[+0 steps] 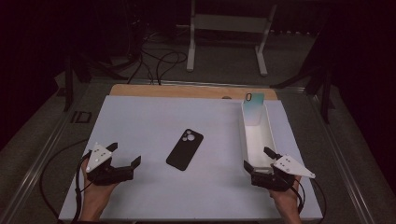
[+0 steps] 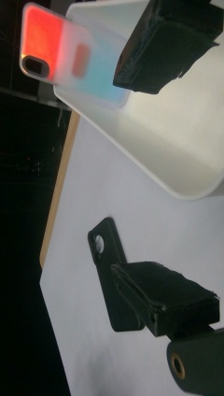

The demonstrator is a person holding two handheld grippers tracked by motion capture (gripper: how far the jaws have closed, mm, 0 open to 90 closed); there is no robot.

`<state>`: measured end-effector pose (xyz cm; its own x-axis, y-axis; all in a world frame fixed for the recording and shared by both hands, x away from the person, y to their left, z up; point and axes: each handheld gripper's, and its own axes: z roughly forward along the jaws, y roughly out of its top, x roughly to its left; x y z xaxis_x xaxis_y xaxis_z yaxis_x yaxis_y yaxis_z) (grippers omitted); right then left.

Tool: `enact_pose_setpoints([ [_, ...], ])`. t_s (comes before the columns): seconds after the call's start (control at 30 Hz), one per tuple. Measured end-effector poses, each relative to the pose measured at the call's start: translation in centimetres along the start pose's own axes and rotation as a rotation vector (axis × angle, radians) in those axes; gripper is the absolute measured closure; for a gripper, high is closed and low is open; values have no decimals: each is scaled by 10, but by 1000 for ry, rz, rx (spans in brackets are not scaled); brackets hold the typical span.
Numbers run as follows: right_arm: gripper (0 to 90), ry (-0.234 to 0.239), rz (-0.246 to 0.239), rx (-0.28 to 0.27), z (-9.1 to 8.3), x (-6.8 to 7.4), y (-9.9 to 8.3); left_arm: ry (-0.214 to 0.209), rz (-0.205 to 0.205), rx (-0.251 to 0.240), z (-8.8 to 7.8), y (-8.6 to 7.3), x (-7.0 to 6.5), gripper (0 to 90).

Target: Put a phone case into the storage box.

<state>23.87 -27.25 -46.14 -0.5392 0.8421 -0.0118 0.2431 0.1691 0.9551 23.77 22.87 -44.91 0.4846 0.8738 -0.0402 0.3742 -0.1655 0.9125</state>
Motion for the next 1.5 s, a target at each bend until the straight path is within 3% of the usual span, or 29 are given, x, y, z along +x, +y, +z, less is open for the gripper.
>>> enact_pose_setpoints([
  [0.17,94,-19,8,-26,-5,-3,-2,8,30,12,-11,-18,-4,4],
  [0.27,94,-22,9,-35,-6,-2,-3,16,17,10,-15,-26,-3,3],
  [0.67,88,-47,-18,-49,-11,4,-6,36,20,-12,-20,-30,0,1],
  [0.83,89,-59,-22,-43,-11,3,-9,60,27,12,-18,-30,0,1],
  [1.2,89,-59,-19,-34,-8,4,-10,60,13,66,-10,-16,-4,2],
  [1.33,89,-64,-11,-36,-9,3,-9,51,23,106,-1,-9,-9,2],
  [1.5,89,-67,-5,-37,-8,1,-10,70,57,180,16,6,-19,2],
])
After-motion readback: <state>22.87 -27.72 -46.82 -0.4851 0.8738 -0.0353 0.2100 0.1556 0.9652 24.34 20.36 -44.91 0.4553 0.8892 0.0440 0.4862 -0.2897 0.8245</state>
